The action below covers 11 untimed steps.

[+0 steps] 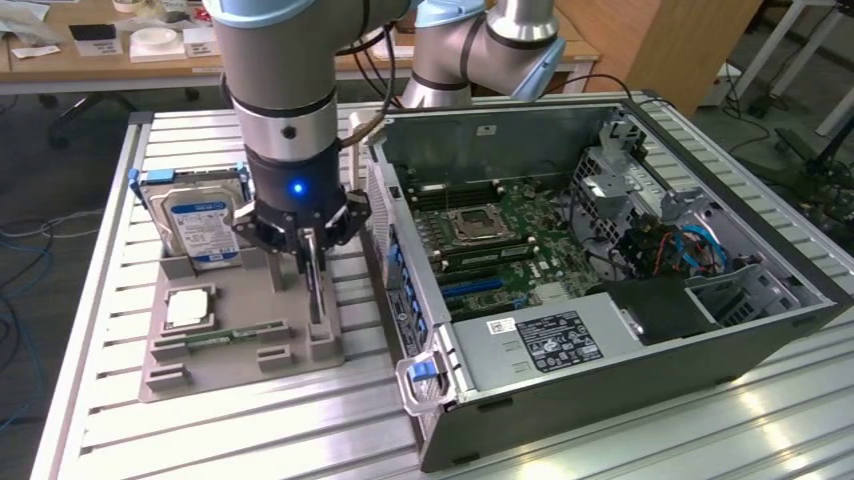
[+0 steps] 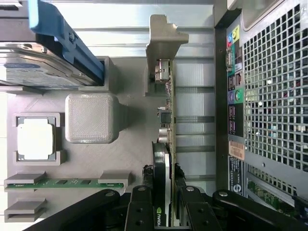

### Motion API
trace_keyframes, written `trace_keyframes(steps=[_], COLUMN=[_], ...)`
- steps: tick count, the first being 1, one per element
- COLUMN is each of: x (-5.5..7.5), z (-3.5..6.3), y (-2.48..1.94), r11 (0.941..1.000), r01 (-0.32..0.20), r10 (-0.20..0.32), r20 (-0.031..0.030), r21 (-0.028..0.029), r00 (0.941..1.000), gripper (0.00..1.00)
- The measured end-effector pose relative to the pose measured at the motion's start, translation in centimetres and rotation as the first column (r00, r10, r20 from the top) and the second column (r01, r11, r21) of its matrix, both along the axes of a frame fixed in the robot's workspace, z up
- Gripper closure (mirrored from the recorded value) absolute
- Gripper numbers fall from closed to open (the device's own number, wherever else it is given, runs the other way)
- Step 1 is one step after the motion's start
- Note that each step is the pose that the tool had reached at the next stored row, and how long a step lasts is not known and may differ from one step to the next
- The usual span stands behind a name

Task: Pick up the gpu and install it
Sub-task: 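Pick up the gpu and move the gpu toward the slot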

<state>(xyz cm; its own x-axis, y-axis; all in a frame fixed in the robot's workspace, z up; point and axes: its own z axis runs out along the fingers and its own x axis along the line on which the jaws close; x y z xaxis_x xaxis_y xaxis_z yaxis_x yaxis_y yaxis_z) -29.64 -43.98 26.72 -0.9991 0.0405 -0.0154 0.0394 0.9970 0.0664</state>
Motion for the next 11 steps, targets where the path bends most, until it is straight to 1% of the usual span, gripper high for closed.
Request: trace_keyframes(steps=[5,11], x=[0.0,0.0], z=[1.31,3.28], y=[0.00,0.00], r11=[1.0000,1.0000], r01=[0.000,0.000], r10=[0.000,0.000], r20=[0.0000,0.0001], r21=[0.0000,0.0001], r00=[1.0000,1.0000], gripper=[0.73,0.73])
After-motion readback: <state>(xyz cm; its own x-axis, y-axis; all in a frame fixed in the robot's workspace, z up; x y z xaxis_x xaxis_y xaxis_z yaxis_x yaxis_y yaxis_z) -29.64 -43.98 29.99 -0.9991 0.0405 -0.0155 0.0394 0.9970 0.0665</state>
